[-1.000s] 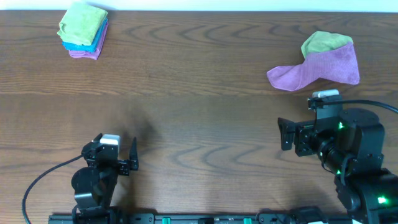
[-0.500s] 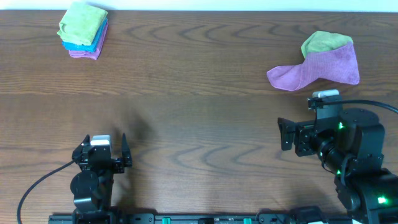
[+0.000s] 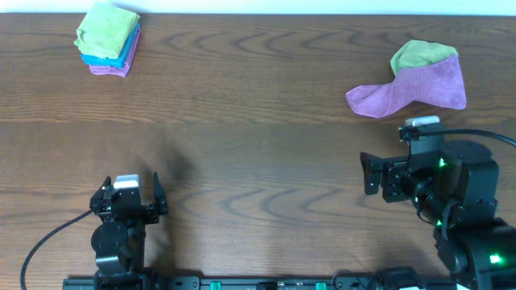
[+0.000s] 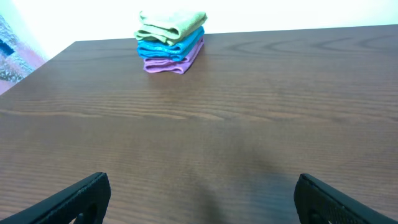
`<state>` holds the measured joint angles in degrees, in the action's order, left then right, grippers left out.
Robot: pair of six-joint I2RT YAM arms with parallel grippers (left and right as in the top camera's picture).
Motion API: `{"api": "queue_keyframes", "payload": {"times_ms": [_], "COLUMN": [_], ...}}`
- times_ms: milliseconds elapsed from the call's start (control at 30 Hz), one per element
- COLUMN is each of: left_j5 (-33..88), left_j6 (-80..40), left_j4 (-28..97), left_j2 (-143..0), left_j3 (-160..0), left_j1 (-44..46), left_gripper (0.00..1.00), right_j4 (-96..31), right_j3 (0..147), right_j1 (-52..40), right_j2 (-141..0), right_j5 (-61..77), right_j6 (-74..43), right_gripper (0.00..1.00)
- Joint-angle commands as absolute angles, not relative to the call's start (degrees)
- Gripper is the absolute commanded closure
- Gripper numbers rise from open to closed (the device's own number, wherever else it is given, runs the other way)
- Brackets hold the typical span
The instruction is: Fold the cloth
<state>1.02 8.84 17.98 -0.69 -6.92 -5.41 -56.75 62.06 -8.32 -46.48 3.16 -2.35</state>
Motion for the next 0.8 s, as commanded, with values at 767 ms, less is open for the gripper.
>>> {"api": "queue_keyframes", "payload": {"times_ms": [767], "left_j5": [-0.4], "left_j6": [8.6], "left_j4": [18.4], "left_j2": [-0.3], "left_j3": [-5.6], "left_j1": [-5.1], "left_gripper": [0.05], "right_j4": [-46.6], "right_j3": [37.9], "right_j1": [-3.8], "right_j2": [-21.4], "right_j5": [2.0], "right_j6": [3.8], "right_gripper": [0.01]}}
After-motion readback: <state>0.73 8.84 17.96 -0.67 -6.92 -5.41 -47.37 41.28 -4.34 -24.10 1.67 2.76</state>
